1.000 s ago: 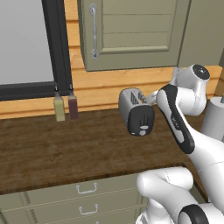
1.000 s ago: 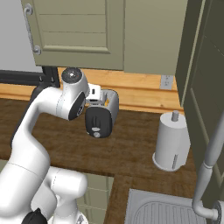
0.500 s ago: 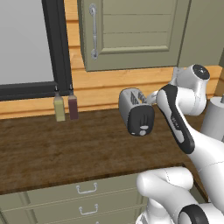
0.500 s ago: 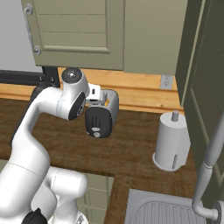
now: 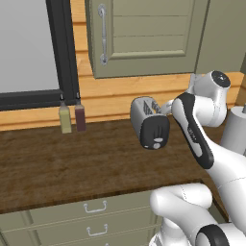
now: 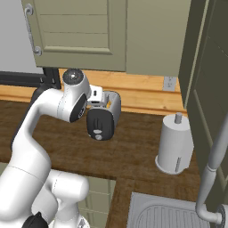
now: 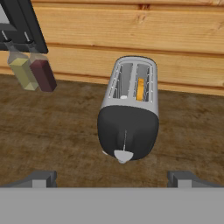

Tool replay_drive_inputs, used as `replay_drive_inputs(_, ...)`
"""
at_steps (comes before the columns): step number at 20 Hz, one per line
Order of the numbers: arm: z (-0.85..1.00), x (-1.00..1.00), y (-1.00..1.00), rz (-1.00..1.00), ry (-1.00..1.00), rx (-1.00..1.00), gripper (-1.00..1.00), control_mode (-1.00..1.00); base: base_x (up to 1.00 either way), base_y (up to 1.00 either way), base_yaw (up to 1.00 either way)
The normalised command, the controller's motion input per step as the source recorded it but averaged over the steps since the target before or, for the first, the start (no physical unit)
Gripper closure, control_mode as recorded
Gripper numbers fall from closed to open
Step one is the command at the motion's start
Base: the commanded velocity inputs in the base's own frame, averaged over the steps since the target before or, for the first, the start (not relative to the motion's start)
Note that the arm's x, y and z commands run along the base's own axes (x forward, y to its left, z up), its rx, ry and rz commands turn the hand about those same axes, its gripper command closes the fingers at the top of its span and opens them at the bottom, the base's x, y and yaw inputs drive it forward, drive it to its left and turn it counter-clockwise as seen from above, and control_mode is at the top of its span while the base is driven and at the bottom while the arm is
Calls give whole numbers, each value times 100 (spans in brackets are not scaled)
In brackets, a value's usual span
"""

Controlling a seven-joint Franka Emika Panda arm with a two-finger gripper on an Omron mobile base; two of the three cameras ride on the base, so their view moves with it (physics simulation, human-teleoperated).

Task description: Start the toaster. Once the lever pops up, take the bread to the plate on the dining counter.

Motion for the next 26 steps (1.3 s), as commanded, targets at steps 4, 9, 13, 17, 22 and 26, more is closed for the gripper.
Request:
replay_drive_inputs(4, 0, 0, 0, 0, 0, 0, -100, -100, 0, 0, 0)
replay_drive_inputs(9, 0, 0, 0, 0, 0, 0, -100, -100, 0, 0, 0)
replay_drive_inputs(13, 0, 0, 0, 0, 0, 0, -100, -100, 0, 0, 0)
replay_drive_inputs(17, 0, 0, 0, 0, 0, 0, -100, -100, 0, 0, 0)
replay_drive_inputs(22, 0, 0, 0, 0, 0, 0, -100, -100, 0, 0, 0)
replay_drive_inputs(26, 0, 0, 0, 0, 0, 0, -100, -100, 0, 0, 0)
